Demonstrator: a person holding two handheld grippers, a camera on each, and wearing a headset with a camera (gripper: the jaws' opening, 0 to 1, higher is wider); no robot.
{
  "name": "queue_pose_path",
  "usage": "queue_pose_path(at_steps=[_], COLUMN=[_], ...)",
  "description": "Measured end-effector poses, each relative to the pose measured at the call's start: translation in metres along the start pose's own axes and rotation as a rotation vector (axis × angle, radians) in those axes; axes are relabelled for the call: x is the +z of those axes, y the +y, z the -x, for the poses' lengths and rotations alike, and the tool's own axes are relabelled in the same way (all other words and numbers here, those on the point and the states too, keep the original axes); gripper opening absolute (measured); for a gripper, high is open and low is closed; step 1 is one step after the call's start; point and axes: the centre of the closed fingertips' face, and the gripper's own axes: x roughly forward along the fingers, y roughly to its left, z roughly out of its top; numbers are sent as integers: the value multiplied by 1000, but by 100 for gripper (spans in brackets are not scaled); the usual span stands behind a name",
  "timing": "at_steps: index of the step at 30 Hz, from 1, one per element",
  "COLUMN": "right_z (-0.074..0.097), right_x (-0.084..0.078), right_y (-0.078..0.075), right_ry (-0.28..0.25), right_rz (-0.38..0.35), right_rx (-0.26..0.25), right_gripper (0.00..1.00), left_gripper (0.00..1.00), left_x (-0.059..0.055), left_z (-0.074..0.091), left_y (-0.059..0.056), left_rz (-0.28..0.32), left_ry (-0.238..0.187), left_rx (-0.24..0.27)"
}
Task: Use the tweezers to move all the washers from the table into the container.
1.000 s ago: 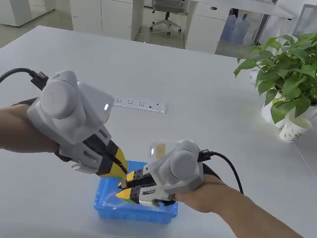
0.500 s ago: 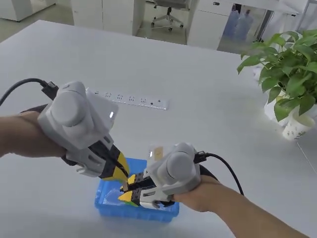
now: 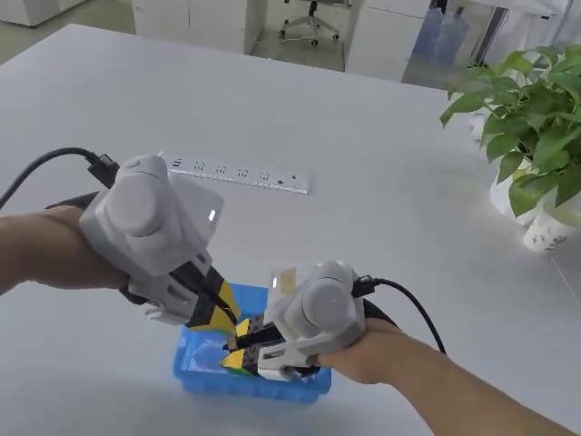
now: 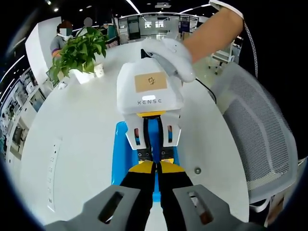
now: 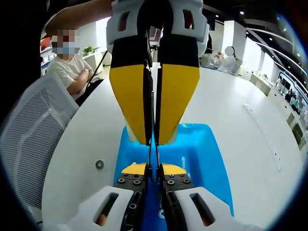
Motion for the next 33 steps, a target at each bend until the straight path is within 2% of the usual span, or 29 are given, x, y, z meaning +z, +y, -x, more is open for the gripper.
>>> queue_pose_path(at_steps=[15,24,33], right_z=[1,2,7], right_x=[-2,-1,5], right_y=[-1,0,-2], right_ry=[5,5,-5], right_rz=[3,5,16], right_rx=[-4,-6,-26], right_gripper=[11,11,11], left_gripper=[6,6,6], left_x=[2,1,4], left_z=[-2,-3,3], left_y=[2,-1,0], left_rz=[-5,-7,-14], left_ry=[-7,1,2], left_rx=[-2,-10,0])
